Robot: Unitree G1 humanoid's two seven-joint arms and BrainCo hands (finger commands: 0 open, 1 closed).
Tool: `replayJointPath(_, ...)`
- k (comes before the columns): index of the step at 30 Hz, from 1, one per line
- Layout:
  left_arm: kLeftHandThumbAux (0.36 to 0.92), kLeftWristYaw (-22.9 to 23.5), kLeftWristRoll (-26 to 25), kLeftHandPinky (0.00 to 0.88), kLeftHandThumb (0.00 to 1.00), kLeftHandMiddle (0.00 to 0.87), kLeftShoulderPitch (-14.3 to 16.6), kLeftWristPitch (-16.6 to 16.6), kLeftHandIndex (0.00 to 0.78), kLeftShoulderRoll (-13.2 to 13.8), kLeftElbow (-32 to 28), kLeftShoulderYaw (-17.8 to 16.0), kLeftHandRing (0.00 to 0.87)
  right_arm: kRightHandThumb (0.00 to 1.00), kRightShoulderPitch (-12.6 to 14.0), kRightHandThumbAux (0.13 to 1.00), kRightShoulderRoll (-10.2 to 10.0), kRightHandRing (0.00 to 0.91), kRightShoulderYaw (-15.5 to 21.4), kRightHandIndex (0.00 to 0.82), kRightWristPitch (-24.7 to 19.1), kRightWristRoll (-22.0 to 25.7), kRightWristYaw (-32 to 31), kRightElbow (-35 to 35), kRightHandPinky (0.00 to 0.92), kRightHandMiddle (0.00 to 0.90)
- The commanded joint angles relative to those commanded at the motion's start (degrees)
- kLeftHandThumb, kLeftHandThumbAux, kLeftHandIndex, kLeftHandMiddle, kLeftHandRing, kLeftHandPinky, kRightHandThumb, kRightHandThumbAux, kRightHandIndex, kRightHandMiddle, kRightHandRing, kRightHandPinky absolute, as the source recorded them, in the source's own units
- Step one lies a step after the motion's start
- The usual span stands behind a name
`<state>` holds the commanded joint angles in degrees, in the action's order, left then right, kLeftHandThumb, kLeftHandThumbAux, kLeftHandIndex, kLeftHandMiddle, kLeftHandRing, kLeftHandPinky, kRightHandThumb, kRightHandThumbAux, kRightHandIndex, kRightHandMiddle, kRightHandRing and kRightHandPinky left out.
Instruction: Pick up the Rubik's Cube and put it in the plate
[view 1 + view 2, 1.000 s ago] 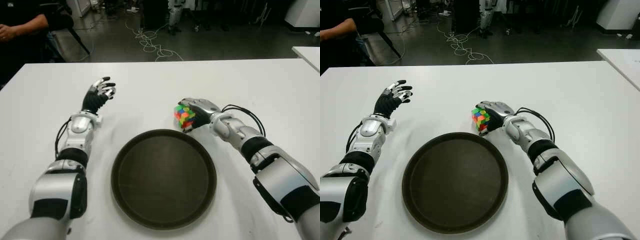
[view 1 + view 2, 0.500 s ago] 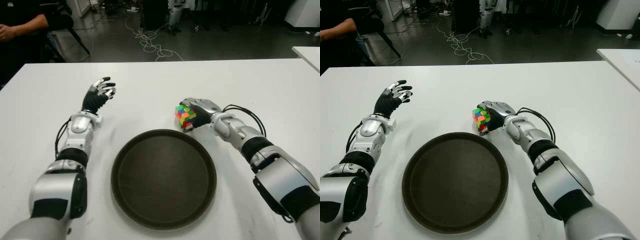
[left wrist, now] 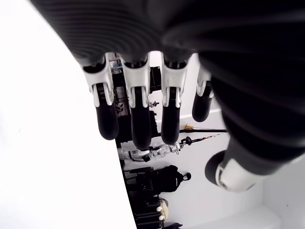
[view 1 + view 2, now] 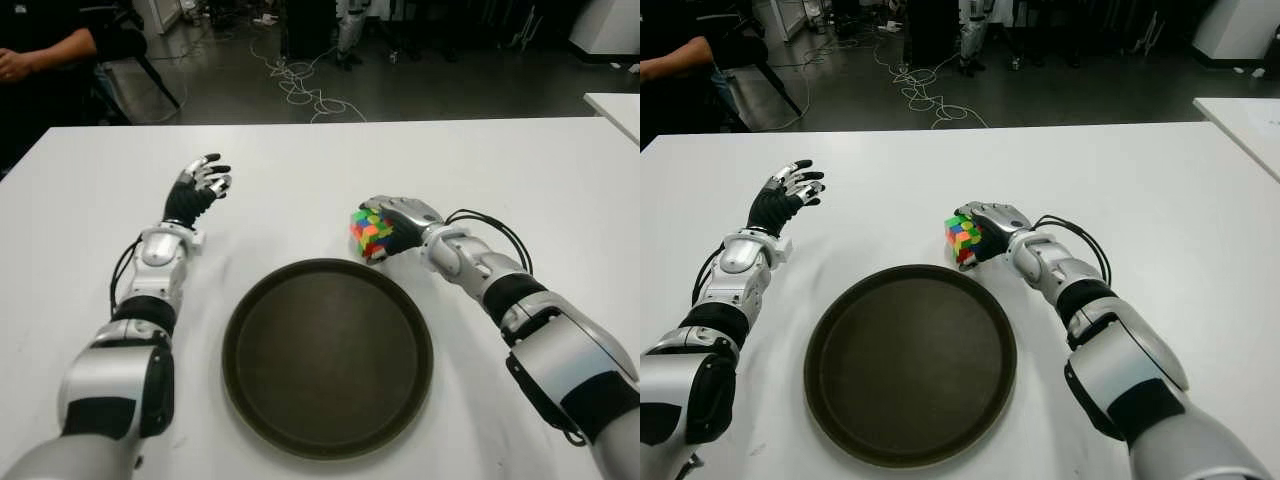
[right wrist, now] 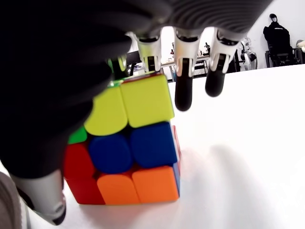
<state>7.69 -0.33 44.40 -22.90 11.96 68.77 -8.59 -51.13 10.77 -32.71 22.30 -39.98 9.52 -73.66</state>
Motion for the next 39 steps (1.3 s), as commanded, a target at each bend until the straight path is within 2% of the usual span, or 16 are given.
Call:
replayJointPath(23, 0.658, 0.11, 0.29, 0.237, 0.175, 0.243, -0.08, -0.10, 0.163, -0.01, -0.23, 0.35, 0.236, 0.000, 0.35, 0.715, -0.15, 0.211, -0.23, 0.173, 0.54, -0.27, 0.99, -0.01, 0.216, 0.196)
replayJointPath(30, 0.655, 0.20, 0.16, 0.263, 0.169, 0.246, -0.18, -0.59, 0.163, -0.06, -0.30, 0.25, 0.243, 0.000, 0.46, 0.719, -0.20, 0.215, -0.15, 0.175, 0.68, -0.19, 1.40, 0.04, 0.209, 0.201)
replayJointPath(38, 0.666, -0.29, 0.40, 0.263, 0.167, 0.256, -0.13, -0.62, 0.171, -0.04, -0.25, 0.39, 0.246, 0.000, 0.45, 0.809, 0.11, 0.243, -1.07, 0.181, 1.31, -1.09, 2.39, -0.05, 0.267, 0.223)
replayJointPath(39, 0.668, -0.33, 0.42, 0.261, 0.165, 0.256, -0.13, -0.60, 0.173, -0.03, -0.25, 0.41, 0.247, 0.035, 0.42, 0.818, 0.17, 0.244, -1.24, 0.174, 1.40, -1.21, 2.48, -0.07, 0.271, 0.223)
